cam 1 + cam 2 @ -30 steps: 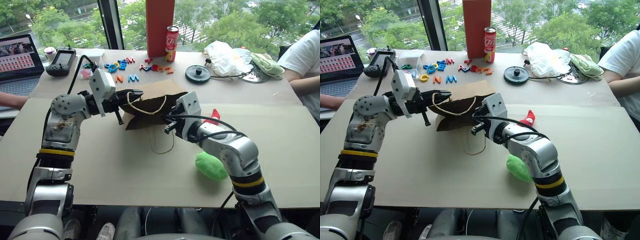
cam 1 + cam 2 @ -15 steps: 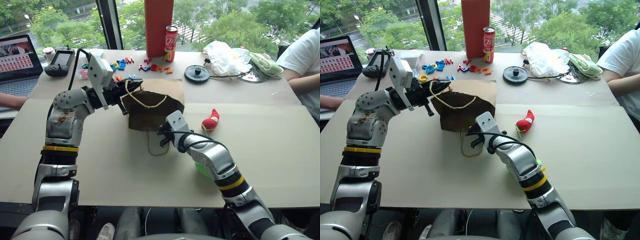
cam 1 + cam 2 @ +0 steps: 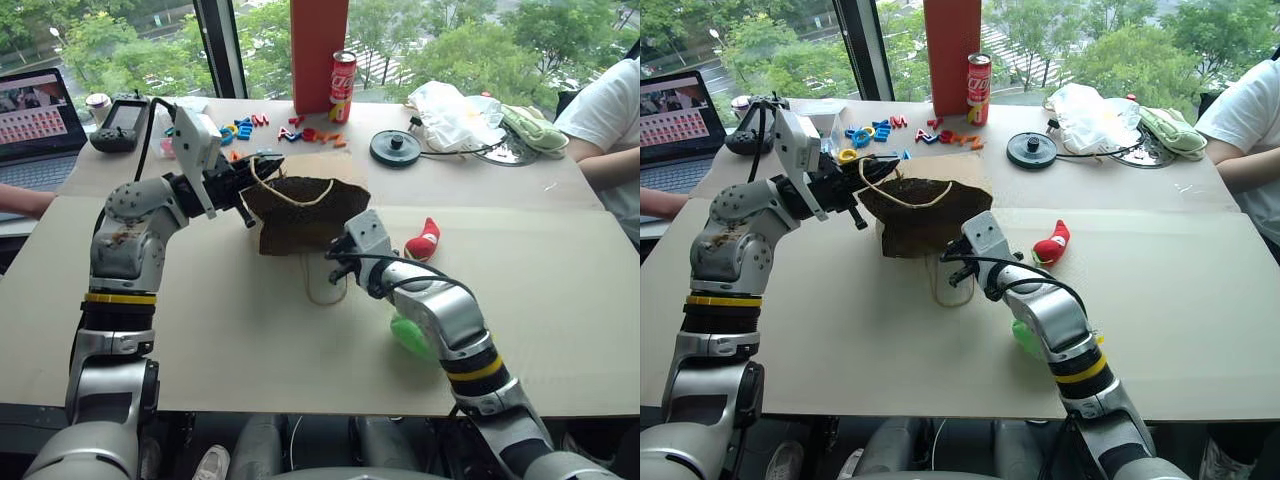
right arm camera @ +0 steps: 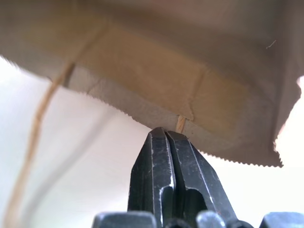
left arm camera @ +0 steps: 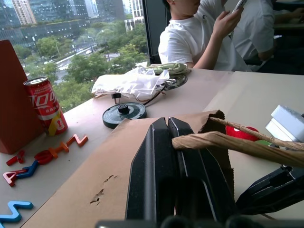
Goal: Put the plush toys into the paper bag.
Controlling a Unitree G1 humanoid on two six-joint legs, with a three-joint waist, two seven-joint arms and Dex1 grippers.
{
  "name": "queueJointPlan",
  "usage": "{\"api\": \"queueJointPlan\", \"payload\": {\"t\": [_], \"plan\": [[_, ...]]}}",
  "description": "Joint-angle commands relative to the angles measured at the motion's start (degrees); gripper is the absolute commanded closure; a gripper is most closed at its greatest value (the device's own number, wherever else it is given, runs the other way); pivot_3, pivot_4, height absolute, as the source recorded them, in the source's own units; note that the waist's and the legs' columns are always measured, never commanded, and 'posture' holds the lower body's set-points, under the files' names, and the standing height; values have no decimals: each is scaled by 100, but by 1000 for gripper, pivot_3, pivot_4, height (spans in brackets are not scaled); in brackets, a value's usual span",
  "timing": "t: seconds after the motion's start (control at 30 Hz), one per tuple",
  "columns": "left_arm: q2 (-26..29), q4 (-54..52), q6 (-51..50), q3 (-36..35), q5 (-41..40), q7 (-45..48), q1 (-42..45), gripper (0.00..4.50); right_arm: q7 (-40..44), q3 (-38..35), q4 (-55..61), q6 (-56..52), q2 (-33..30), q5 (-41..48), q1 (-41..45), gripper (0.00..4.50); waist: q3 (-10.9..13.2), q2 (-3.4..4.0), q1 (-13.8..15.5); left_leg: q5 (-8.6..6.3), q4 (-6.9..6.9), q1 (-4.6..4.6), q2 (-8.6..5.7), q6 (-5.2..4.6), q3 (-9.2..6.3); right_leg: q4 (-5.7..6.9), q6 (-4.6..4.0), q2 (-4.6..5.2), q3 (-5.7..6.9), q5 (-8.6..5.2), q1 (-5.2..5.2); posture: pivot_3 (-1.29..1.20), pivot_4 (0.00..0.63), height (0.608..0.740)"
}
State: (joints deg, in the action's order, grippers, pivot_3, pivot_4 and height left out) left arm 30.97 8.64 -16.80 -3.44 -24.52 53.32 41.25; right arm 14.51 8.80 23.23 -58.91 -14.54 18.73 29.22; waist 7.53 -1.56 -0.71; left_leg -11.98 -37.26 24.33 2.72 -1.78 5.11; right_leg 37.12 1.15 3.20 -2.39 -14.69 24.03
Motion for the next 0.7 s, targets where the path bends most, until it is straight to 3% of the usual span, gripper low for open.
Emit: {"api": "queueJointPlan", "payload": {"t": [0.03, 0.17, 0.2, 0.3, 0.43, 0.53, 0.6, 0.7], "plan": [[9, -180, 147, -46, 50, 6, -24, 4500, 220, -648, 1060, -802, -189, 614, 49, 4476, 0, 0, -1, 0, 2, -1, 0, 0, 0, 0, 0, 0, 0, 0, 0, 0, 150, 739], [-21, -164, 176, -24, 77, 4, -50, 4500, 385, -1125, 1540, -1388, -562, 962, 15, 4476, 0, 0, -2, 0, 1, -3, 0, 0, 1, -3, 0, 0, 0, 0, 1, 0, 150, 739], [-28, -155, 176, -27, 79, 4, -47, 4500, 452, -1280, 1631, -1528, -727, 1041, -1, 3906, 0, 0, -2, 0, 1, -3, -1, 0, 1, -6, 0, 0, -1, 0, 1, 0, 150, 739], [-43, -122, 187, -33, 90, 21, -38, 4500, 799, -1727, 1863, -1877, -1441, 1290, -132, 3006, 0, 0, 11, 0, -1, -4, -4, 0, 2, -14, 0, 2, -1, 0, 0, 0, 150, 739], [-72, -66, 235, -13, 119, 66, -1, 4500, 2089, -2282, 2397, -2258, -3279, 2046, -1193, 1629, 1, -1, 92, -1, 5, -2, -13, -3, 0, -34, 2, 13, 2, -1, -5, 0, 150, 739], [-93, -55, 244, -7, 129, 84, 19, 4500, 2287, -2286, 2453, -2130, -3754, 2135, -1836, 469, 1, -2, 64, -6, 6, -2, -11, -10, -5, -43, 2, 9, 0, -2, -9, 0, 150, 739], [-103, -60, 241, -12, 137, 96, 29, 4500, 2308, -2251, 2492, -2062, -3901, 2130, -2102, 19, 1, -2, 13, -6, 6, -5, -11, -10, -5, -41, 2, 5, -9, -2, -8, 0, 150, 739], [-107, -70, 222, -20, 143, 115, 43, 4500, 2146, -2088, 2446, -1956, -3970, 1966, -2365, 19, 1, -3, -17, -5, -3, -13, -9, -10, -6, -33, 2, 1, -13, -1, -12, 0, 150, 739]]}}
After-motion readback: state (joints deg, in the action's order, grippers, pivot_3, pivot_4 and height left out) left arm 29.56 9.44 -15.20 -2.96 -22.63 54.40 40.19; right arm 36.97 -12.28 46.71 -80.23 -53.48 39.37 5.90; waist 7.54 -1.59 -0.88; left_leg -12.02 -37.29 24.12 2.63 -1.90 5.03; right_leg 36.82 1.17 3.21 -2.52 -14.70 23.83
